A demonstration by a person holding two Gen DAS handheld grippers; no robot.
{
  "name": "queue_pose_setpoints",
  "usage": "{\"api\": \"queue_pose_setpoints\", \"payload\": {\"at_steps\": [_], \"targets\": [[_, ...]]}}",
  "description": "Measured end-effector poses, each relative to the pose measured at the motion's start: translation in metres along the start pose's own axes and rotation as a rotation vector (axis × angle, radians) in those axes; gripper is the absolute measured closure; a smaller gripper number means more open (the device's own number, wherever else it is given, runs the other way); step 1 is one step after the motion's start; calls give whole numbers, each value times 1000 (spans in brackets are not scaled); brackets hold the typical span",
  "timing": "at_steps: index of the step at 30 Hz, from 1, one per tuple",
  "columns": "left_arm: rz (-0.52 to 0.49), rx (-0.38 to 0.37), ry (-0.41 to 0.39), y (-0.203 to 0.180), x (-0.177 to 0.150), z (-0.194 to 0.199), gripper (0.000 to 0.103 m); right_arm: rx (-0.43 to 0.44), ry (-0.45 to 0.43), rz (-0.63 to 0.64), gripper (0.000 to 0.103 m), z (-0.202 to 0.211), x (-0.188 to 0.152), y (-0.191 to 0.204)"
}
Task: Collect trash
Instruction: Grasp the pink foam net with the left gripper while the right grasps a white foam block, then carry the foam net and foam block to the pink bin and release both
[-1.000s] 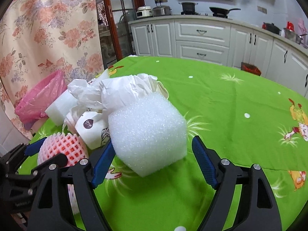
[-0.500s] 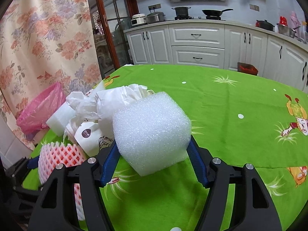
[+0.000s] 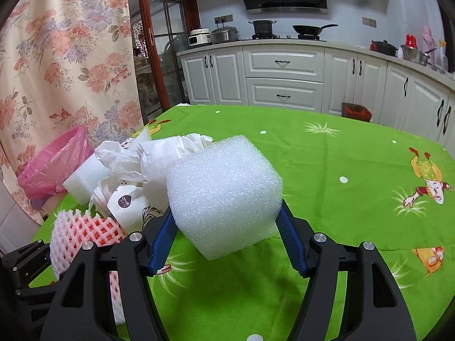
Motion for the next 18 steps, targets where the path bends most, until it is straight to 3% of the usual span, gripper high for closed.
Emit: {"api": "queue_pose_setpoints", "payload": {"at_steps": [5,18], "targets": [[-9,-4,-39,5,2,15,67,-6,1,-21,40,6,-5,-1],[-47,-2,-116,14,-1,57,67,7,-45,47,40,71,-27,32]]}}
Point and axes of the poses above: each gripper's, at about its wrist camera, not at the fingertips, and z roughly against the way its jaws point, y to its left, x to its top, the point moved 1 cm from there along -z, roughly the way its jaws point, and after that the axes turned 3 degrees about -y, right-handed, at the moved point
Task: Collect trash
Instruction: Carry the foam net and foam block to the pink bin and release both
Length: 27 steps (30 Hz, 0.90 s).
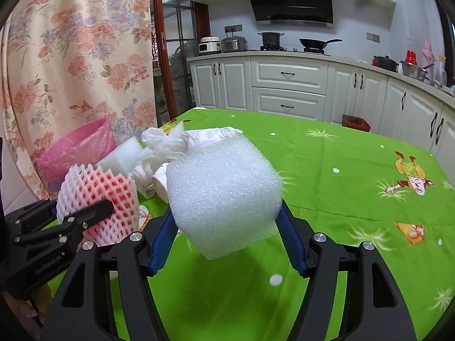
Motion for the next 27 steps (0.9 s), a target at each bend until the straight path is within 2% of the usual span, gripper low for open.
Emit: {"api": "queue_pose_setpoints", "payload": {"at_steps": [16,21,27], "targets": [[-57,15,-141,17,-2,71,67,25,-61,61,39,55,7,40],[-47,24,-171,35,-4,89,67,51,-61,86,39,55,9,58],[-8,77,-200,70,-1,106,67,120,-56,114,39,39,17,88]]}}
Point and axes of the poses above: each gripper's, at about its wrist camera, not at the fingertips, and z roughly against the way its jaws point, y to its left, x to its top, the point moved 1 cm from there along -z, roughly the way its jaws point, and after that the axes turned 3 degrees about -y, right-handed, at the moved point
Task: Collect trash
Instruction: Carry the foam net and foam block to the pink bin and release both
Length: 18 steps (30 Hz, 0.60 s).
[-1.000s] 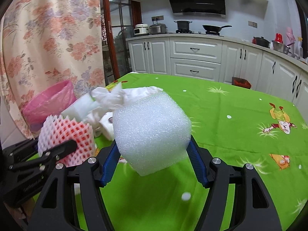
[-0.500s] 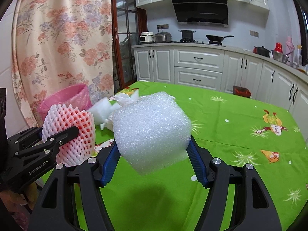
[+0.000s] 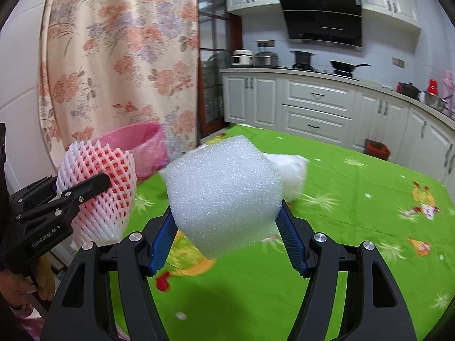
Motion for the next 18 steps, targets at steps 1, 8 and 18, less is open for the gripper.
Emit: {"api": "queue_pose_setpoints", "payload": {"at_steps": [1,8,18], "targets": [[3,2,-5,5,1,0,67,7,0,7,39,-2,1,4],[55,86,-26,56,10,2,67,88,9,87,39,-34,20,48],[71,178,-48,122,31,-4,67,214,24,122,39,-84,48,91]]}}
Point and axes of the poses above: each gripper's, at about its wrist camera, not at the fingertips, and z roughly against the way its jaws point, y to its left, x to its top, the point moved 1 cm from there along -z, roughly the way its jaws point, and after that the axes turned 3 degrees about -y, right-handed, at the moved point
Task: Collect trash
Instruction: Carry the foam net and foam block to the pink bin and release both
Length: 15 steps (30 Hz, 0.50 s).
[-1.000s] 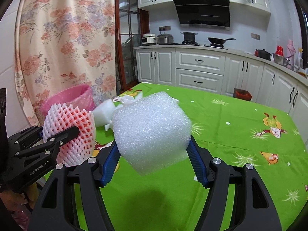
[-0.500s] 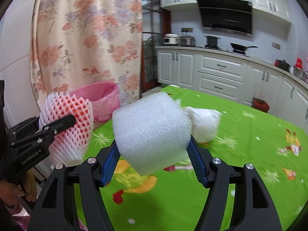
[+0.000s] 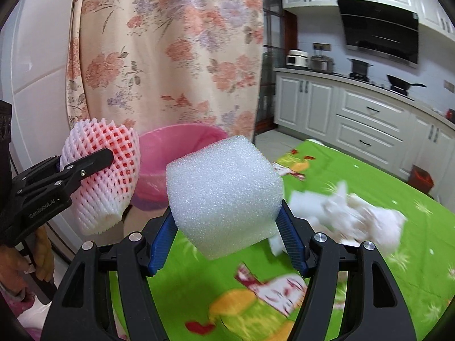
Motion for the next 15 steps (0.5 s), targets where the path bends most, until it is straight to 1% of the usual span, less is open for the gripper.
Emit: {"api": "queue_pose_setpoints", "payload": {"at_steps": [5,7,10,13,15], "targets": [[4,35,10,27,14,-21,66,61,3,-3,39,-31,20,11],[-17,62,9,35,18,-31,66,99,10,-19,39,-46,29,14],[-32,91,12,53,28,-51,66,124,17,-39,39,-67,41,15],[-14,74,19,72,35,-71,65,148,24,-76,39,-96,55,16],[-8,84,29,82,37,-83,65,159,29,-103,39,-110,62,16]]}}
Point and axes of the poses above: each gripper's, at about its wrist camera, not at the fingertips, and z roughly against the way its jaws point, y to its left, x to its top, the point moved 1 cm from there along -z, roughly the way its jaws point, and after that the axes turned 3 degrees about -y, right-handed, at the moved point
